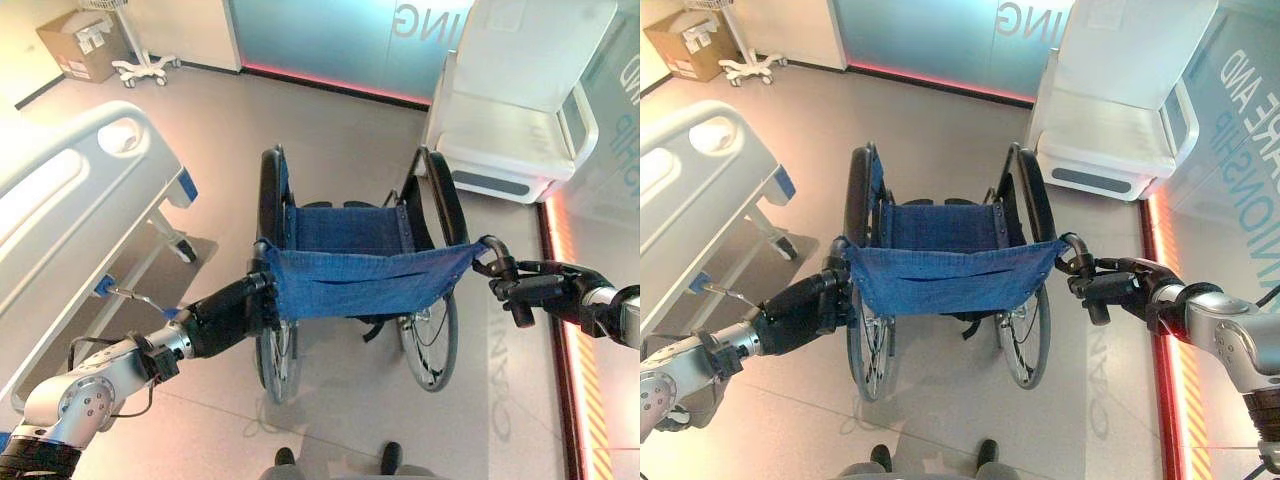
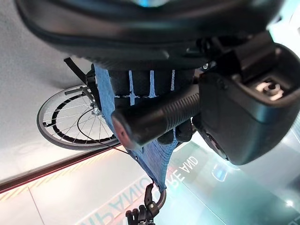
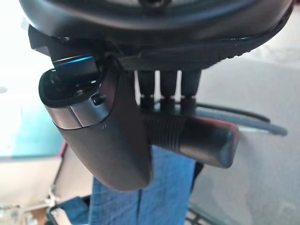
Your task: Push the wheelchair next to the bed
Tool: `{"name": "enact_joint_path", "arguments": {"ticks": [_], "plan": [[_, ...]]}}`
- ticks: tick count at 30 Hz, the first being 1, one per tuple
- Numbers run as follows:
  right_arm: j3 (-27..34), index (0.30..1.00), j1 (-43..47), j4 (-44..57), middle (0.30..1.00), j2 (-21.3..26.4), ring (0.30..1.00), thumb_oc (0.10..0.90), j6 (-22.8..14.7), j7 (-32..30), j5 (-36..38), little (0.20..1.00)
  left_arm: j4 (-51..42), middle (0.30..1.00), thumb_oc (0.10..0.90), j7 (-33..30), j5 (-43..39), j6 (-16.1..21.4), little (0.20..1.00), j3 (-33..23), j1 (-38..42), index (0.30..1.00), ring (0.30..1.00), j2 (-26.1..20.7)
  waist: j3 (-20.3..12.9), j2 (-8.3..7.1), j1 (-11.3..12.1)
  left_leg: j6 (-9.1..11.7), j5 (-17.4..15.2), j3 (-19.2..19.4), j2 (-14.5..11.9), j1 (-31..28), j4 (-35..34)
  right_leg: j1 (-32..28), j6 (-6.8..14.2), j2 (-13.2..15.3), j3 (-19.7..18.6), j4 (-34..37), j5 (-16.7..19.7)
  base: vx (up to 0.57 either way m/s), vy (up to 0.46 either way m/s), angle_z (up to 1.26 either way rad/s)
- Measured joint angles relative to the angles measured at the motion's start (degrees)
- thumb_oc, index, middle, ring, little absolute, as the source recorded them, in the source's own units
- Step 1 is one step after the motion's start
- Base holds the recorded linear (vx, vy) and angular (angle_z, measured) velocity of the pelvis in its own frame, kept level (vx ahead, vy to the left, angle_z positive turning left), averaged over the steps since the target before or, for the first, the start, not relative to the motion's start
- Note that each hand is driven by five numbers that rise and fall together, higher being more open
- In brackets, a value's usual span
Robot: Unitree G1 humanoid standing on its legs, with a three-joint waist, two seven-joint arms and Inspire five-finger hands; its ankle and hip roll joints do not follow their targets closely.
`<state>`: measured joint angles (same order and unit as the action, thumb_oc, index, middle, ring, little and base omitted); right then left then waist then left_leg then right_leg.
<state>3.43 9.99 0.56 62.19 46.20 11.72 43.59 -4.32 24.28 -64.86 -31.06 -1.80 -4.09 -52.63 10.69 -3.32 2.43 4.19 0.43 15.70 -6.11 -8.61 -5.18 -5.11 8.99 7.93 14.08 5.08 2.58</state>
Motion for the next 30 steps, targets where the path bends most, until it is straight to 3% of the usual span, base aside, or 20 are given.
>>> {"name": "enact_joint_path", "arguments": {"ticks": [8, 22, 24, 26, 27, 28, 29, 30], "plan": [[-0.81, 0.300, 0.37, -0.81, 0.300, -0.07, 0.300, 0.400, -0.47, 2.93, -4.55, 0.300, -0.11, 0.300, 0.400, -0.05, 0.10, 0.00, 0.300, 1.15, 0.16, 0.300, 0.300, 0.00, -0.12, -0.21, 0.18, -0.01, 0.00, -1.18, 0.01, -0.32, 0.00, -0.63, -0.01, 0.02, 0.70, 0.00, -0.01, 0.00, -0.021, 0.03], [-2.65, 0.300, 1.30, -2.32, 0.300, -0.16, 0.300, 0.400, -1.17, 4.07, -4.77, 0.300, -0.29, 0.300, 0.400, -2.38, 1.08, 0.07, 0.300, 1.08, 0.21, 0.300, 0.300, 0.12, -0.53, -0.85, 0.64, 0.39, -0.21, -1.65, -1.29, 0.81, 2.61, -0.73, -0.74, -1.00, 0.94, 0.02, -0.50, 0.02, -0.173, 0.01], [-5.13, 0.300, 3.21, -3.33, 0.300, -0.16, 0.300, 0.400, -1.40, 4.36, -4.76, 0.300, 0.03, 0.300, 0.400, -3.25, 1.10, 0.08, 0.300, 0.71, 0.23, 0.300, 0.300, 0.15, -0.44, -1.01, 1.65, 1.40, -1.02, -1.36, -2.78, 1.65, 5.67, -0.55, -1.69, -1.98, 0.73, 0.01, -0.84, 0.06, -0.352, -0.17], [-7.70, 0.300, 5.28, -4.76, 0.300, -0.89, 0.300, 0.400, -1.97, 4.69, -4.78, 0.300, 1.10, 0.300, 0.400, -3.40, 1.12, 0.09, 0.300, -0.27, 0.39, 0.300, 0.300, 0.12, 0.18, -2.19, 2.82, 2.52, -1.99, -1.87, -3.94, 4.36, 13.09, 0.25, -3.33, -2.29, 0.24, -1.86, -2.28, 0.07, -0.267, -0.27], [-8.72, 0.300, 6.07, -5.33, 0.300, -2.24, 0.300, 0.400, -2.45, 4.68, -4.81, 0.300, 2.00, 0.300, 0.400, -3.50, 1.13, 0.12, 0.300, -1.25, 0.42, 0.300, 0.300, 0.23, 1.13, -3.52, 4.47, 2.55, -1.96, -3.12, -4.98, 8.40, 22.46, 0.75, -4.54, -2.30, -0.07, -3.86, -3.48, 0.10, -0.105, -0.34], [-8.82, 0.300, 6.04, -5.51, 0.300, -2.91, 0.300, 0.400, -2.46, 4.69, -4.79, 0.300, 2.43, 0.300, 0.400, -3.58, 1.13, 0.15, 0.300, -1.47, 0.31, 0.300, 0.300, 0.34, 1.32, -3.60, 5.48, 2.57, -1.91, -3.92, -5.90, 10.31, 27.31, 0.61, -4.96, -2.89, -0.85, -4.28, -3.76, 0.14, -0.056, -0.33], [-8.90, 0.300, 6.09, -5.97, 0.300, -3.87, 0.300, 0.400, -2.57, 5.22, -4.81, 0.300, 2.67, 0.300, 0.400, -3.60, 1.18, 0.18, 0.300, -1.66, -0.03, 0.300, 0.300, 0.38, 1.83, -2.92, 6.32, 2.99, -1.34, -7.17, -6.91, 13.99, 36.52, -0.66, -5.92, -4.12, -1.63, -4.32, -4.08, 0.24, 0.020, -0.20], [-8.88, 0.300, 5.88, -5.74, 0.300, -4.15, 0.300, 0.400, -3.14, 5.60, -4.86, 0.300, 2.57, 0.300, 0.400, -3.58, 1.15, 0.29, 0.300, -2.06, -1.02, 0.300, 0.300, 1.17, 2.33, -3.40, 6.20, 3.64, -2.47, -11.18, -4.09, 17.59, 40.40, -0.77, -6.48, -3.54, -2.86, -4.52, -4.24, 0.25, 0.042, -0.20]]}}
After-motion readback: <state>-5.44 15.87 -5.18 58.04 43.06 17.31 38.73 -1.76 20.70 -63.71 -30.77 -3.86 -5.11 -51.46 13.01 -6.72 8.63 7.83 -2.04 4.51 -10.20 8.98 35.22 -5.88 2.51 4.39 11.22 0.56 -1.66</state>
